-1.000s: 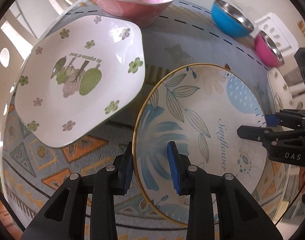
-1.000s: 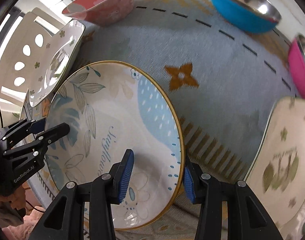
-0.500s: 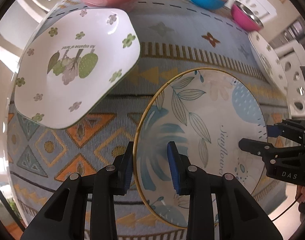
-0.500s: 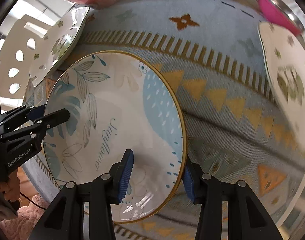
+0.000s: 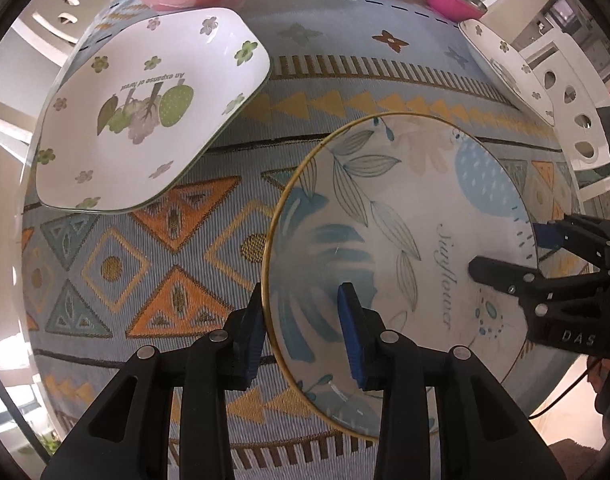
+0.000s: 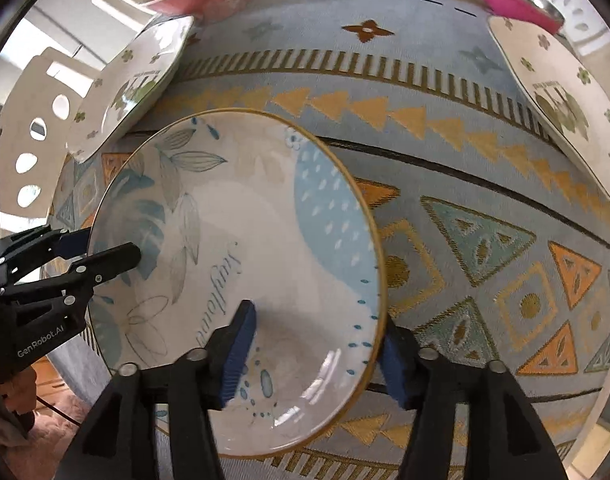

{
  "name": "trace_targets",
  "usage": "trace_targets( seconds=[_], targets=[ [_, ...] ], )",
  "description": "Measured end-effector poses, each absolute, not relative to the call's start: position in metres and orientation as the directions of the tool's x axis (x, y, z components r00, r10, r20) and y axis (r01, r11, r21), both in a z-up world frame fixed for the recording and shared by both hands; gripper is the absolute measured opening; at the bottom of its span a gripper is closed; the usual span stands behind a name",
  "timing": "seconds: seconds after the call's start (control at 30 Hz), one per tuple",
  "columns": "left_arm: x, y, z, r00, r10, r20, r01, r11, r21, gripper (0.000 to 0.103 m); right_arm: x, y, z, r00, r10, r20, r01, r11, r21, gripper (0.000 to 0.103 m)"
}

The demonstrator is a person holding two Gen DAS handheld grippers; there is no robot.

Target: Organize plates and bowls

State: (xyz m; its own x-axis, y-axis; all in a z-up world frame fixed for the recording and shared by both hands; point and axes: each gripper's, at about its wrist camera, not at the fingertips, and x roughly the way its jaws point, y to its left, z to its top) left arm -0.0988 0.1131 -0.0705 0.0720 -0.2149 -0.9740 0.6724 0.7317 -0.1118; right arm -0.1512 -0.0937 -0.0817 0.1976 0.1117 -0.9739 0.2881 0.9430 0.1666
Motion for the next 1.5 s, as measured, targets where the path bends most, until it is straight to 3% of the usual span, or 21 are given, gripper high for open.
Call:
trace_targets(
  seconds=[0.13,0.23,0.33,0.8,1.07,1.3,1.5],
  targets=[
    [-0.098,0.113,-0.072,0.078,-0.203,-0.976,0.672,0.734,-0.099,0.04,-0.151,-0.061,-0.088,0.226,0.098,-0.969,0.268,0.95,0.159,0.092],
    [-0.094,0.121,-0.071,0.06,-0.211,-0.976,0.652,0.748,-0.122,0.041,-0.151,-0.051,-0.095,0.236,0.092,-0.967,0.253,0.955,0.152,0.103],
    [-0.092,0.133,-0.071,0.051,-0.218,-0.975,0.629,0.765,-0.138,0.046,-0.149,-0.034,-0.097,0.238,0.065,-0.969,0.25,0.96,0.126,0.103],
    [-0.088,0.149,-0.071,0.029,-0.211,-0.977,0.568,0.807,-0.158,0.051,-0.149,-0.002,-0.095,0.172,0.06,-0.983,0.175,0.98,0.09,0.103],
    [-0.086,0.172,-0.064,0.003,-0.187,-0.982,0.522,0.838,-0.158,0.052,-0.17,-0.012,-0.107,0.112,0.103,-0.988,0.275,0.952,0.131,0.097],
    [-0.055,0.213,-0.02,0.021,-0.177,-0.984,0.481,0.864,-0.145,0.054,-0.165,-0.019,-0.046,0.143,0.098,-0.985,0.256,0.958,0.132,0.097],
    [-0.005,0.244,0.03,0.144,-0.195,-0.97,0.426,0.897,-0.117,0.062,-0.112,-0.02,0.045,0.298,0.097,-0.95,0.212,0.963,0.165,0.097]
  ],
)
